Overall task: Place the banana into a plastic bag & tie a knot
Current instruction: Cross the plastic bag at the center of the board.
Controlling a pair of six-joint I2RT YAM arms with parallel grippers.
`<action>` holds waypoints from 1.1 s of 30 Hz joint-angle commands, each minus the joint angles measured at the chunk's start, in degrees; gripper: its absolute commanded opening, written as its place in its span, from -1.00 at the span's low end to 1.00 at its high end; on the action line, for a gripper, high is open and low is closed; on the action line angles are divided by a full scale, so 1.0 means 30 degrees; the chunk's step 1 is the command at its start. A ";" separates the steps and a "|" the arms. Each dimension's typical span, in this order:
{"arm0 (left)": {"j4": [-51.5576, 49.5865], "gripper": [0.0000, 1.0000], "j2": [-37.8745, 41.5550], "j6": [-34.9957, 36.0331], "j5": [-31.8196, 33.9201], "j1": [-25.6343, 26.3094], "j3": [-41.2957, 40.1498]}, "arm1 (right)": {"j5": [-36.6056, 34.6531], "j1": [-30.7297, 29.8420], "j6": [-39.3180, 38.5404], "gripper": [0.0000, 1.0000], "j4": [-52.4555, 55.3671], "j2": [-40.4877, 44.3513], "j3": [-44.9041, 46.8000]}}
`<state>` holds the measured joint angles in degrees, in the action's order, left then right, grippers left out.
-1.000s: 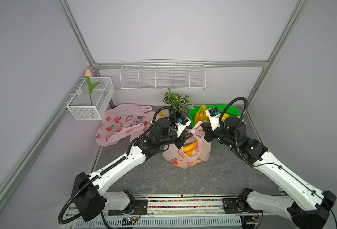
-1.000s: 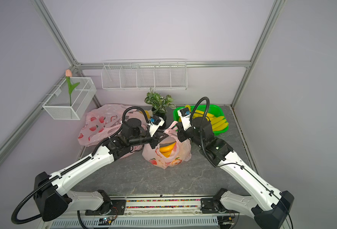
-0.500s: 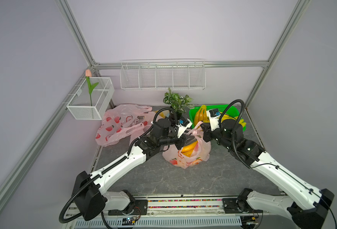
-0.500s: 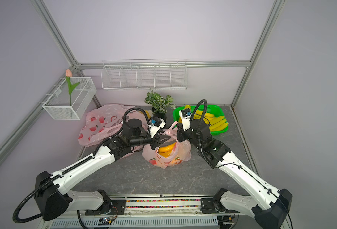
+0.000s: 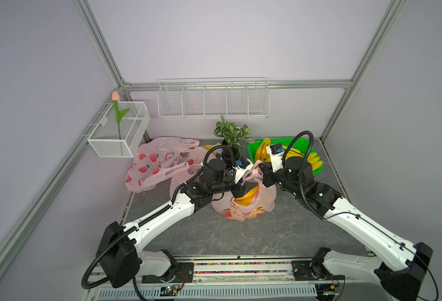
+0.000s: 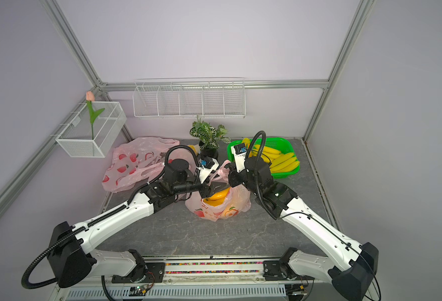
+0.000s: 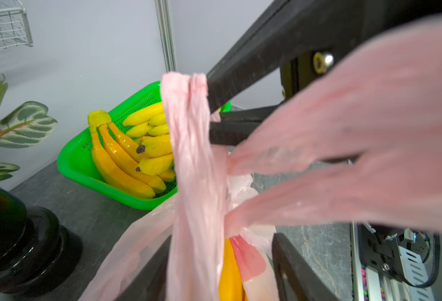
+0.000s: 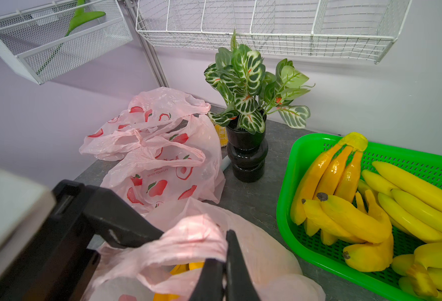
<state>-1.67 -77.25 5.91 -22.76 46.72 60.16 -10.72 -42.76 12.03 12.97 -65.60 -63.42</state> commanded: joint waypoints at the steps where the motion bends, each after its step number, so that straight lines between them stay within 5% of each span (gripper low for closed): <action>1: 0.1741 0.12 -0.0508 -0.1059 0.0483 0.0137 0.0778 | -0.0099 -0.0233 0.0281 -0.87 -0.0618 -0.0081 -0.0139; 11: 0.3298 -0.10 -0.1856 -0.2760 0.0307 0.0166 0.1681 | 0.0912 -0.0372 0.0819 -0.87 -0.0928 -0.0273 -0.0017; 15: 0.3108 -0.46 -0.2138 -0.2906 0.0042 0.0168 0.1933 | 0.0734 -0.0432 0.0856 -0.87 -0.0984 -0.0259 0.0219; 21: 0.3212 -0.73 -0.1749 -0.3198 0.1312 0.0135 0.1427 | 0.0292 -0.0428 0.0712 -0.87 -0.0725 0.0128 0.0309; 33: 0.2754 -0.79 -0.0817 -0.3198 0.2887 0.0131 0.0272 | -0.1931 -0.0331 0.0649 -0.87 -0.0310 0.1001 0.0411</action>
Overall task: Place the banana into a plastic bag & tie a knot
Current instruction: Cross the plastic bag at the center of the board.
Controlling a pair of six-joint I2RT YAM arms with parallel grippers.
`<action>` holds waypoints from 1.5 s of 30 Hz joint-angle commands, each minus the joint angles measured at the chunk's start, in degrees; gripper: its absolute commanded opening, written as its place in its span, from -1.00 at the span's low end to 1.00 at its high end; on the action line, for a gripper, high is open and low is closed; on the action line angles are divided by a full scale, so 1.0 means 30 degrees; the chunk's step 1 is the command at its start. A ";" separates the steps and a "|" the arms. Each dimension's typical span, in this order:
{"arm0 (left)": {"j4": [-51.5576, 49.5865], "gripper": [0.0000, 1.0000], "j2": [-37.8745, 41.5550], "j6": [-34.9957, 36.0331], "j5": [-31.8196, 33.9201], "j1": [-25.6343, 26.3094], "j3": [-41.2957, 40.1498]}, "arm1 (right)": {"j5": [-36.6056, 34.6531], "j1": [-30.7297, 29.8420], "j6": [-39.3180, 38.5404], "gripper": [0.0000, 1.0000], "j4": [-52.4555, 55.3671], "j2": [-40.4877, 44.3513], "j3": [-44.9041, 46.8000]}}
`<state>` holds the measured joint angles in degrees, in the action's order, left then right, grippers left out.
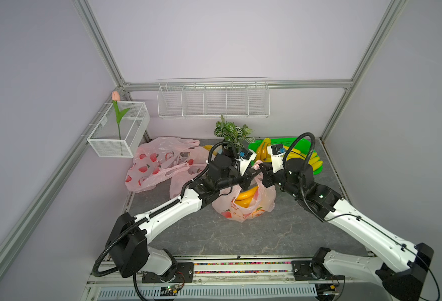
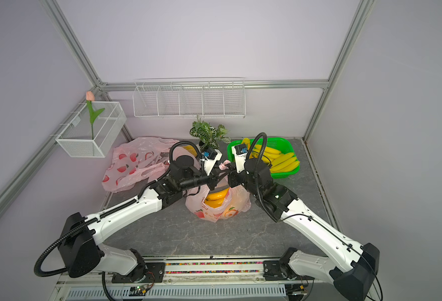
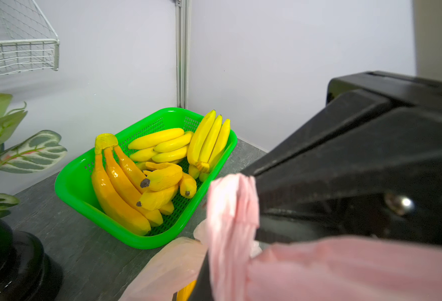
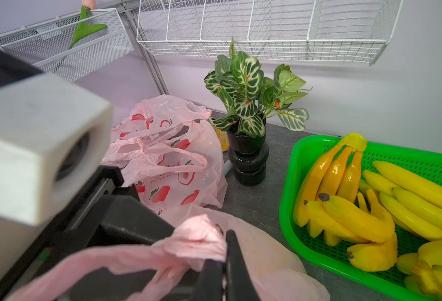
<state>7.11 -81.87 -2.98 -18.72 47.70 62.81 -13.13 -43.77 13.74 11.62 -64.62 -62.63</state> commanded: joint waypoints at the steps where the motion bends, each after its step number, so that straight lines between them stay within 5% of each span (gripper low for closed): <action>1: -0.0145 -0.79 0.0859 -0.0205 0.1730 -0.0191 -0.0763 | -0.1160 0.0012 0.0105 -0.87 0.0114 0.0706 0.0163; 14: -0.1024 -0.78 0.1324 0.0218 0.1769 -0.0249 -0.1408 | -0.1967 0.0003 -0.0029 -0.87 0.0295 0.1434 0.0438; 28: -0.0145 -0.79 0.2269 -0.0287 0.0241 -0.1224 -0.2478 | 0.0502 -0.1176 0.1177 -0.87 0.1765 0.2442 0.2632; 35: -0.0144 -0.79 0.2092 -0.0323 -0.0040 -0.1267 -0.2306 | 0.2850 -0.2598 0.3414 -0.87 -0.0343 0.1042 0.3965; 45: -0.0243 -0.76 0.2702 -0.0500 -0.0448 -0.1265 -0.2842 | 0.2958 -0.2190 0.4642 -0.87 -0.3416 -0.1515 0.5164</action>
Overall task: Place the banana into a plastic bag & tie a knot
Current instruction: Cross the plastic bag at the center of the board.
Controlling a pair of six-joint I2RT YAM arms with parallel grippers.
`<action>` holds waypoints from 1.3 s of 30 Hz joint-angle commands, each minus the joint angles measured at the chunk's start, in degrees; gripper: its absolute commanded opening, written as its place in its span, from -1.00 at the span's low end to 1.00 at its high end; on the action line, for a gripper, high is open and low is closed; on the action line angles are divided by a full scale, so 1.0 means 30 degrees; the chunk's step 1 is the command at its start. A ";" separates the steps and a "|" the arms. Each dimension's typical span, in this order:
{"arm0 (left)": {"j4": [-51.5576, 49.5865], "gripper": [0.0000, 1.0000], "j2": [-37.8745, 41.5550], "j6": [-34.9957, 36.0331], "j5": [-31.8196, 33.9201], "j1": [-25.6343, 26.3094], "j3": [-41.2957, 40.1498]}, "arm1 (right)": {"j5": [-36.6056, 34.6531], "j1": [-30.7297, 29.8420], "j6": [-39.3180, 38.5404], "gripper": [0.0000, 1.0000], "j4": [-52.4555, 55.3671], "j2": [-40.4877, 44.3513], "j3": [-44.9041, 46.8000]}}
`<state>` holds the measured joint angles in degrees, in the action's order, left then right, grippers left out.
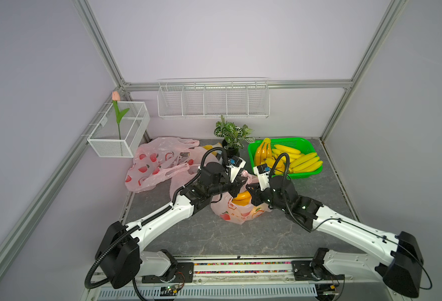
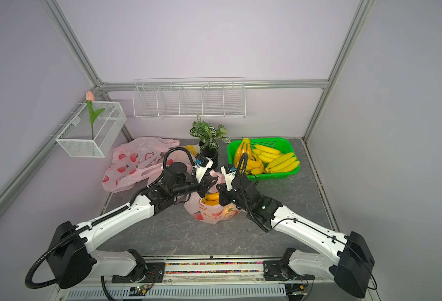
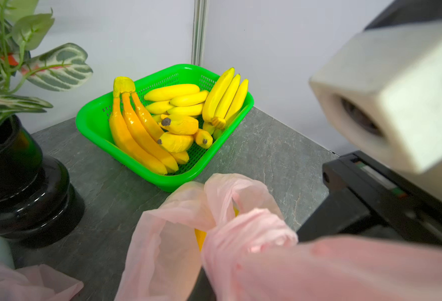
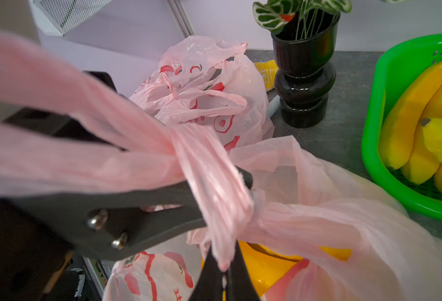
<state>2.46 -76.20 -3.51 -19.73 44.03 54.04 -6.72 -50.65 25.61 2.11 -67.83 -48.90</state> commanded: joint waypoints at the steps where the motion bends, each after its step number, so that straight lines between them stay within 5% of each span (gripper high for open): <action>1: 0.1137 -0.74 0.0901 -0.0230 -0.0143 -0.0040 0.0012 | 0.0856 0.0354 0.0750 -0.86 -0.0521 -0.0418 0.0703; 13: 0.0886 -0.60 0.2323 0.0056 0.0423 -0.0051 -0.1570 | -0.0026 0.1122 0.0020 -0.86 0.0044 0.0970 0.1156; 26: 0.1232 -0.80 0.1972 -0.0180 0.0570 -0.0117 -0.1343 | 0.0254 -0.0410 0.0174 -0.87 0.1585 0.1314 0.1111; 35: 0.1652 -0.88 0.1731 -0.0552 -0.0360 -0.0124 -0.1490 | -0.0398 -0.0784 0.0488 -0.87 -0.0825 -0.1113 0.0959; 39: 0.1773 -0.88 0.1724 -0.0698 -0.1261 -0.0119 -0.1543 | -0.1850 -0.0228 0.0152 -0.87 -0.5480 -0.0709 0.3054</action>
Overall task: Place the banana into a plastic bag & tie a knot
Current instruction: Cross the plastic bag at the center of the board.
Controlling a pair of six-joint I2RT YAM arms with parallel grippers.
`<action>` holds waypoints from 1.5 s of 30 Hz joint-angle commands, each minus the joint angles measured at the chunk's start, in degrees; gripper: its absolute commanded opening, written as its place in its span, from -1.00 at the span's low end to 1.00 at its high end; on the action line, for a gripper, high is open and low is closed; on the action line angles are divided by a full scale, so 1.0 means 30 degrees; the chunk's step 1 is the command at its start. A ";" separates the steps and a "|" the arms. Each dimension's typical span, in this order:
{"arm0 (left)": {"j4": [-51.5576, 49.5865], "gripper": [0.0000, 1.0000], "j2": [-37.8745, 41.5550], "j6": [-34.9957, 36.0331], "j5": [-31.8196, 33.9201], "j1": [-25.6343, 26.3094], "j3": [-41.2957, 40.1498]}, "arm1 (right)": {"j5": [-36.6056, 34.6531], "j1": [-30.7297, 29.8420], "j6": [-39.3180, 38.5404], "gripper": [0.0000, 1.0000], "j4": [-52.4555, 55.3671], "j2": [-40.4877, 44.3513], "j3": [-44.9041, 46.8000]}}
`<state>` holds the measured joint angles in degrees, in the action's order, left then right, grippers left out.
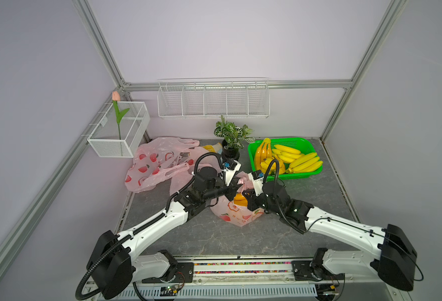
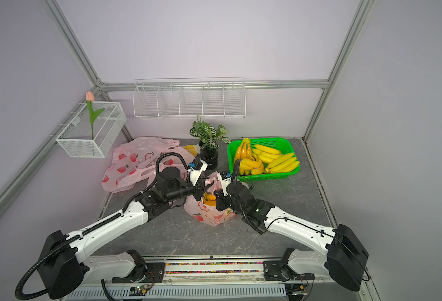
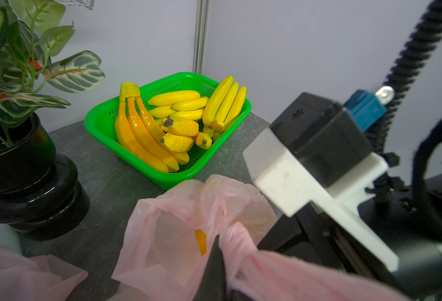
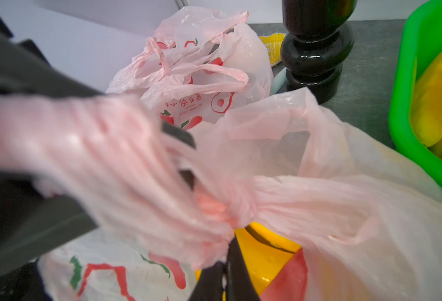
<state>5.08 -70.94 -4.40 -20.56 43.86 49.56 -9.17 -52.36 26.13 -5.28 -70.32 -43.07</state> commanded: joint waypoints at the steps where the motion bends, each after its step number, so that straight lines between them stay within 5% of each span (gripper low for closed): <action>1: 0.0906 -0.87 -0.0076 -0.0427 -0.1235 -0.0065 -0.0055 | -0.0805 0.0519 -0.0208 -0.87 -0.3854 0.0050 0.1302; 15: -0.0932 -0.16 0.0008 0.0764 0.1084 -0.0125 0.0153 | -0.0345 0.0476 -0.1125 -0.87 -0.5799 0.0118 0.2069; 33: -0.0954 -0.29 -0.1431 0.0558 -0.0430 -0.0271 0.0853 | -0.0145 -0.0388 -0.1354 -0.86 -0.6165 -0.0371 0.2213; 45: -0.0703 -0.72 -0.1447 0.0449 -0.0487 -0.0264 0.0839 | -0.0475 -0.0633 -0.1733 -0.86 -0.6015 -0.0435 0.2195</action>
<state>2.66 -74.96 -3.20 -21.43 43.35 50.68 -10.31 -53.74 22.20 -22.13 -71.72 -35.77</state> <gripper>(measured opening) 0.154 0.070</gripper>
